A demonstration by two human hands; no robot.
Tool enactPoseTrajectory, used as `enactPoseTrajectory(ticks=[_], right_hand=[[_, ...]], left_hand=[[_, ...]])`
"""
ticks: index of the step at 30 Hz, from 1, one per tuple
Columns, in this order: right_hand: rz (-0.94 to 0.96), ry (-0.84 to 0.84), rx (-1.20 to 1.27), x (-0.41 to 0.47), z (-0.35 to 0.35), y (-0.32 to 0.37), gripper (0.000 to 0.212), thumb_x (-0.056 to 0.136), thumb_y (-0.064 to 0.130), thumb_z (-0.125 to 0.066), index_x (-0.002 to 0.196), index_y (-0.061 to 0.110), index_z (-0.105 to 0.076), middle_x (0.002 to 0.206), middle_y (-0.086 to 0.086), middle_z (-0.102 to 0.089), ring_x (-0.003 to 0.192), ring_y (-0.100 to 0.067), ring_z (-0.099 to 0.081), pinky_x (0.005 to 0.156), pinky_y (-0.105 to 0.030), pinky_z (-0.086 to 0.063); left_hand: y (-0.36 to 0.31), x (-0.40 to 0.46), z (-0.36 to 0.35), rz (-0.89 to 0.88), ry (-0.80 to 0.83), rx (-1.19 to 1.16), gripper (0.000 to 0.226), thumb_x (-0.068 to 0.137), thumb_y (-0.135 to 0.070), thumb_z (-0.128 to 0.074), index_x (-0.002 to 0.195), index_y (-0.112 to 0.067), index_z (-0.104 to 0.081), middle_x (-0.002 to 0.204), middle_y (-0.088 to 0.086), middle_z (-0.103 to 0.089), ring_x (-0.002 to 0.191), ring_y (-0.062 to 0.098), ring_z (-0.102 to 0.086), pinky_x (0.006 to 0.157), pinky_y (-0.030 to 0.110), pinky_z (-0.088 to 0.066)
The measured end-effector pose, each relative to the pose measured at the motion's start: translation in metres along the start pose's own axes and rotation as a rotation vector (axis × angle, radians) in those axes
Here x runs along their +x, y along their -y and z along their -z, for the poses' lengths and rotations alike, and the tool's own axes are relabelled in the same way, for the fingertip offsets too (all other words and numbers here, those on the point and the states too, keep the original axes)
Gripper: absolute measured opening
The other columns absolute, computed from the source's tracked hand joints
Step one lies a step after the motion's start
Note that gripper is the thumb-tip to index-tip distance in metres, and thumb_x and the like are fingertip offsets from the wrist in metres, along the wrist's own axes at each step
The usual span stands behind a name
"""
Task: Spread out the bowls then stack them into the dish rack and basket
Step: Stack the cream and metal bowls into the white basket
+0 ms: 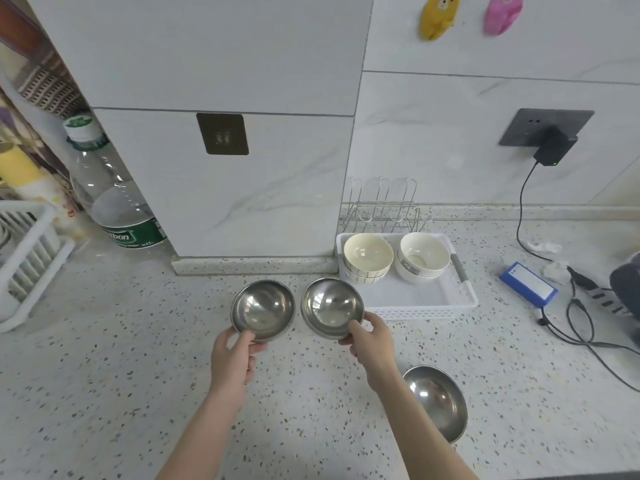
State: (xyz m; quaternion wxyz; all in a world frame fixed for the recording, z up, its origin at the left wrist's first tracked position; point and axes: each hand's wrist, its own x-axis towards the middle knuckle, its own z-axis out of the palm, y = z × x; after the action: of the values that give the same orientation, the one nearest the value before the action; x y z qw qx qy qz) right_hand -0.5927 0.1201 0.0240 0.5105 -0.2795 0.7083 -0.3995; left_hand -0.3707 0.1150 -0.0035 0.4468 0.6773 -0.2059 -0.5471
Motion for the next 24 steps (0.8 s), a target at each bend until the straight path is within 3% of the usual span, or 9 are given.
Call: enactPoseTrajectory(ticks=[5,8,11,14,17,24], right_hand=[[0.07,-0.026,0.054,0.005,0.033,0.015,0.037,0.086,0.014,-0.055,0.123,0.02,-0.057,0.071,-0.009,-0.074,0.042,0.0,-0.051,0.045,-0.019,-0.04],[0.163,-0.089,-0.034,0.005,0.056,0.021,0.041,0.085,0.02,-0.056,0.126,0.026,-0.054,0.068,-0.004,-0.073,0.047,0.0,-0.054,0.049,-0.022,-0.044],[0.27,-0.118,-0.14,0.007,0.077,0.028,0.056,0.084,0.021,-0.056,0.136,0.034,-0.041,0.073,-0.015,-0.07,0.043,-0.003,-0.046,0.045,-0.018,-0.043],[0.338,-0.145,-0.203,0.009,0.094,0.034,0.066,0.085,0.018,-0.057,0.142,0.038,-0.03,0.074,-0.021,-0.069,0.046,-0.009,-0.045,0.052,-0.027,-0.046],[0.368,-0.166,-0.246,0.014,0.106,0.037,0.059,0.084,0.017,-0.057,0.133,0.042,-0.035,0.07,-0.021,-0.068,0.049,-0.014,-0.048,0.055,-0.036,-0.048],[0.337,-0.21,-0.273,0.037,0.138,0.045,0.05,0.083,0.02,-0.057,0.131,0.032,-0.052,0.062,-0.016,-0.068,0.045,-0.011,-0.055,0.044,-0.026,-0.048]], left_hand=[[-0.008,-0.016,-0.03,-0.036,0.048,-0.028,0.042,0.092,-0.016,-0.063,0.131,-0.017,-0.049,0.086,0.02,-0.075,0.039,0.007,-0.037,0.033,0.017,-0.028],[-0.008,-0.025,-0.048,-0.051,0.077,-0.049,0.04,0.092,-0.016,-0.061,0.131,-0.014,-0.051,0.086,0.019,-0.075,0.042,0.008,-0.037,0.033,0.017,-0.029],[-0.008,-0.032,-0.069,-0.049,0.123,-0.072,0.035,0.093,-0.014,-0.058,0.128,-0.012,-0.053,0.086,0.019,-0.075,0.043,0.008,-0.037,0.034,0.018,-0.028],[-0.005,-0.038,-0.086,-0.055,0.152,-0.054,0.034,0.094,-0.014,-0.057,0.127,-0.01,-0.055,0.084,0.017,-0.075,0.043,0.008,-0.038,0.034,0.018,-0.028],[0.0,-0.044,-0.096,-0.049,0.156,-0.029,0.035,0.094,-0.015,-0.058,0.128,-0.011,-0.054,0.086,0.019,-0.074,0.042,0.008,-0.038,0.033,0.018,-0.029],[0.005,-0.054,-0.114,-0.059,0.162,-0.026,0.035,0.094,-0.015,-0.059,0.128,-0.014,-0.053,0.082,0.018,-0.075,0.044,0.008,-0.038,0.034,0.017,-0.029]])
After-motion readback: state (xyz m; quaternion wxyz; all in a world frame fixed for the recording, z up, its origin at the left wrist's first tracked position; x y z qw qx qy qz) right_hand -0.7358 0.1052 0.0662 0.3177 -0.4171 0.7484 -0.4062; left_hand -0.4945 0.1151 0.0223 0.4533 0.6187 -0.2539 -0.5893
